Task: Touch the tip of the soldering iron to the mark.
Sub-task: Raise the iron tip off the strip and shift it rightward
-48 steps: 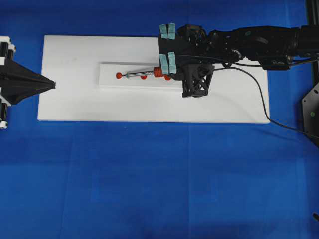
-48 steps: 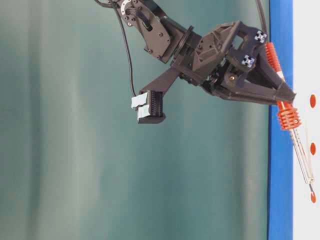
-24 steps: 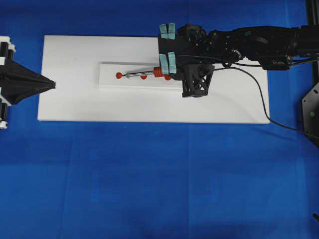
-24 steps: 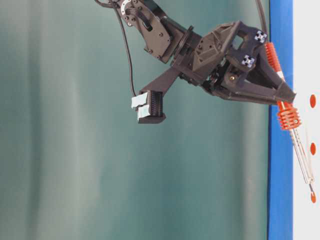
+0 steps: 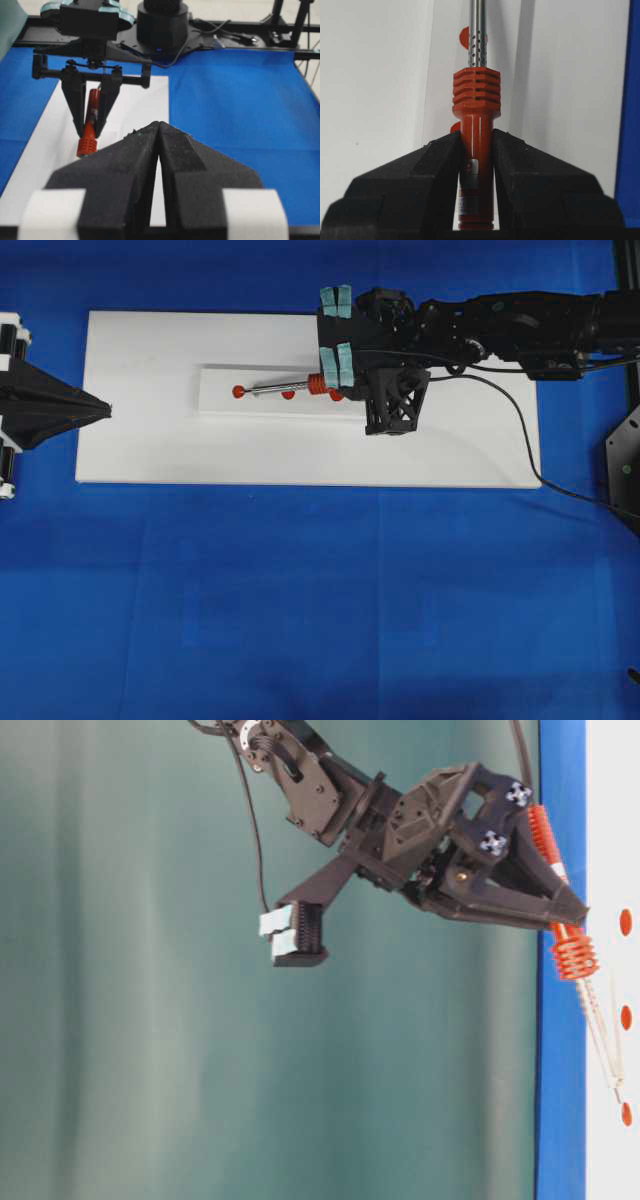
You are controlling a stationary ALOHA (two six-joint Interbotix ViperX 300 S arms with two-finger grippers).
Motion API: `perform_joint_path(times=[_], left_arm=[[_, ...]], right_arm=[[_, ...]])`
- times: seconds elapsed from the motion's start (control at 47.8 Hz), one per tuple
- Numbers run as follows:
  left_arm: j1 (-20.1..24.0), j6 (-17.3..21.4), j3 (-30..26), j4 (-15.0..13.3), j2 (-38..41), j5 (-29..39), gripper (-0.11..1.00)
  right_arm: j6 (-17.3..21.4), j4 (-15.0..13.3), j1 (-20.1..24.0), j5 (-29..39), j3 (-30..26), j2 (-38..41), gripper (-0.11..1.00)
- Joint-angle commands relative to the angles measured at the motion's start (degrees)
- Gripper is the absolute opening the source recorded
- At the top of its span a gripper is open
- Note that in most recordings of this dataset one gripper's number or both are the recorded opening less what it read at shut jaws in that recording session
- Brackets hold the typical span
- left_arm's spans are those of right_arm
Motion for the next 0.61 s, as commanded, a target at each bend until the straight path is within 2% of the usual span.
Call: perform_joint_path(times=[0.0,0.293,0.586], left_arm=[[0.09,-0.09,-0.62,0.0,0.18,-0.62,0.0],[0.09,-0.09,-0.62,0.0,0.18,-0.62,0.0],[0.09,-0.09,-0.62,0.0,0.18,-0.62,0.0]], right_arm=[[0.09,-0.18,-0.09,0.62,-1.85,-3.96,0.06],[0.09,-0.44,-0.09,6.15,-4.31,-11.43,0.06],[0.09,-0.88,-0.09,6.86,-4.75,-11.95,0.06]])
